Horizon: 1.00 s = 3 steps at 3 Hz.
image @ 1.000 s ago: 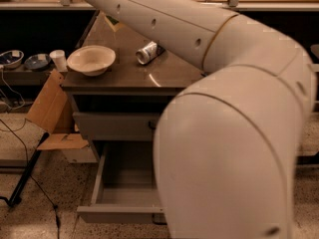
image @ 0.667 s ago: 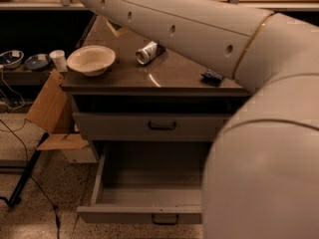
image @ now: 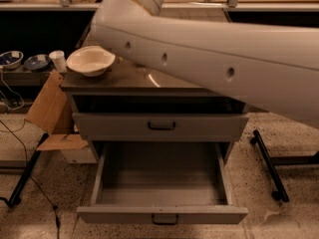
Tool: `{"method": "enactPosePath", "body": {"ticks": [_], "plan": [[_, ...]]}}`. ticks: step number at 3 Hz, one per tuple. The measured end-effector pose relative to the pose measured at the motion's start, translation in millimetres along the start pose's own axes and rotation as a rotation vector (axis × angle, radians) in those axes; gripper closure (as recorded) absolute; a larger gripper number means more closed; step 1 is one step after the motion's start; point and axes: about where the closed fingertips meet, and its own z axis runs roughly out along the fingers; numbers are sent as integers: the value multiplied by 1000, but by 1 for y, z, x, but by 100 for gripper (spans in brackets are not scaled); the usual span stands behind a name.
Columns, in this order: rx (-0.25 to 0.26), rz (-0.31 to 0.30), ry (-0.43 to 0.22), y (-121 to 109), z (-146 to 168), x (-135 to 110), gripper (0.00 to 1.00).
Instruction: Close middle drawer
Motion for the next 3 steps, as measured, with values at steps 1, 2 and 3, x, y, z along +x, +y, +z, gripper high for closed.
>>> {"method": "enactPosePath", "body": {"ticks": [1, 2, 3], "plan": [[-61, -58, -8, -22, -22, 37, 100], [-108, -99, 4, -45, -38, 72, 100], [-225, -96, 83, -46, -43, 108, 100]]}}
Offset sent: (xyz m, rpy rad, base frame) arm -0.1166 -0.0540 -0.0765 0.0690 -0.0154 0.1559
